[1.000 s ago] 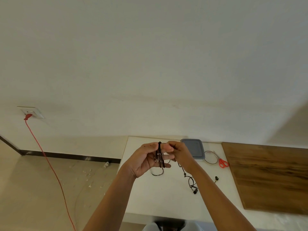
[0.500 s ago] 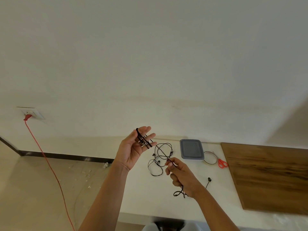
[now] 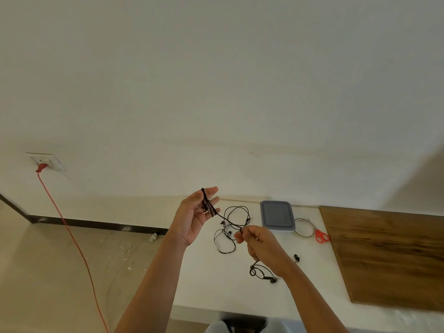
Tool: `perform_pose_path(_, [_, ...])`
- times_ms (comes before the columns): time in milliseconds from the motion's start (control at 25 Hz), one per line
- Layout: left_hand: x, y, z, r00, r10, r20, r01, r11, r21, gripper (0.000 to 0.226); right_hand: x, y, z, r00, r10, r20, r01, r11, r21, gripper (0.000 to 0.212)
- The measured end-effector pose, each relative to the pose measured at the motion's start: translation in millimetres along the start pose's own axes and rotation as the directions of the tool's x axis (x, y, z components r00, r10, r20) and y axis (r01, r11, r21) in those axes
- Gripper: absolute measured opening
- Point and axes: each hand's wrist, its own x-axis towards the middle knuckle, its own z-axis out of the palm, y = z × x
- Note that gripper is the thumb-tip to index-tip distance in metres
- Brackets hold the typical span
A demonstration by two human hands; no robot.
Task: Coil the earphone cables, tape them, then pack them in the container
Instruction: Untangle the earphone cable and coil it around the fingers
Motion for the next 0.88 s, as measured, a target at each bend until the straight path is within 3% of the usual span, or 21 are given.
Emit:
perform_pose_path(160, [1.2,2.5,2.3,1.0,0.017,0.0,-0.017,1.0,0.001,0.031,-1.0,7.4,4.9,0.996,0.039,-0.082,-0.036,0.999,0.034,0.011])
perform_pose_path(320, [2.5,0.3,3.6,1.0,-0.016,0.019,0.015,0.999,0.05,0.03,-2.4,8.8,11.8,0.993,-0.003,-0.117,-0.008,0.996,-0.09,0.021])
perform_pose_path(560, [-4.5,-15.9,4.7,0.984,-0.164,0.076,0.131,0.938,0.32,0.036,-5.7,-27.0,3.9,0.995,-0.09,-0.033,0.088,0.995,-0.046,0.028])
perform_pose_path(760, [-8.8,-23.4,9.5,0.951,-0.268,0.156,0.146,0.831,0.536,0.031,0.8,-59.2,-11.8,0.993,-0.118,0.003,0.117,0.988,0.1,0.03])
perform_pose_path(880, [-12.7,-23.2,6.2,0.92,-0.351,0.175,0.194,0.796,0.574,0.032,6.5,-71.7,-27.5,0.983,-0.181,-0.025,0.181,0.983,0.008,0.021])
